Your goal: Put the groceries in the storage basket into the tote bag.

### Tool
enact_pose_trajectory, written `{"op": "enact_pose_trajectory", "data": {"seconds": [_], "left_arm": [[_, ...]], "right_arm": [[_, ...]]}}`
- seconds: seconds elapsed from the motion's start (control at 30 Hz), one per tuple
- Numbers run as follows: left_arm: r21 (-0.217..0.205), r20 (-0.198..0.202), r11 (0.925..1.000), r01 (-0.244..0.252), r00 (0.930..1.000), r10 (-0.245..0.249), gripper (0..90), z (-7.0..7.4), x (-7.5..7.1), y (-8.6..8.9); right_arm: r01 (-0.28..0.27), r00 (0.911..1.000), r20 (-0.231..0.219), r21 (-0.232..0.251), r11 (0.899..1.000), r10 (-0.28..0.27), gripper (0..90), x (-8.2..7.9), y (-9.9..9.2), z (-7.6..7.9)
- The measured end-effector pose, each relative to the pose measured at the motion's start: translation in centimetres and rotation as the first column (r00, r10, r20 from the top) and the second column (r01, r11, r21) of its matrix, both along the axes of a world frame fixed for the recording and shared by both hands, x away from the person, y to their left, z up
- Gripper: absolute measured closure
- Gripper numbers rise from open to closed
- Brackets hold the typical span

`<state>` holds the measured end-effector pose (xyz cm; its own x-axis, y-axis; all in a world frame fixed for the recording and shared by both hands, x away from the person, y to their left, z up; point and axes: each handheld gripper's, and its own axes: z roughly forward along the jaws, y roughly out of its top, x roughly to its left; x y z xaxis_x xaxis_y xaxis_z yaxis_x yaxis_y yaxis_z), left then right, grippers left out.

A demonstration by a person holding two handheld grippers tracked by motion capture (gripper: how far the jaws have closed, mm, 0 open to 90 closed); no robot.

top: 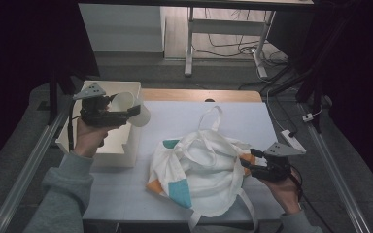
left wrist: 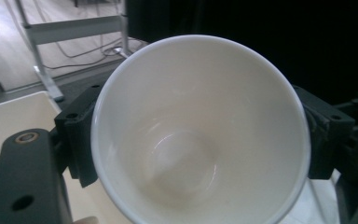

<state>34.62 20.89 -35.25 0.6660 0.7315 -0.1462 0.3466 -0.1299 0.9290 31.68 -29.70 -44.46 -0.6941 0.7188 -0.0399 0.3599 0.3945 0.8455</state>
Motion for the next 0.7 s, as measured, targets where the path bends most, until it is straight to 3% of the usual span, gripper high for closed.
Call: {"op": "enact_pose_trajectory", "data": {"seconds": [0.4, 0.7], "left_arm": [[0.012, 0.001, 0.9927, 0.120, 0.9928, -0.120, 19.5, -0.7, -1.3, -3.8], [-0.007, -0.012, 0.9877, 0.156, 0.9877, -0.156, 19.5, -1.5, -1.5, -5.3]], "right_arm": [[-0.005, 0.9999, 0.013, 0.003, 1.000, 0.005, 42.4, -0.1, 0.2, 0.2], [-0.003, 0.9998, 0.019, 0.010, 1.000, 0.003, 42.3, -0.2, 0.0, 0.4]]}}
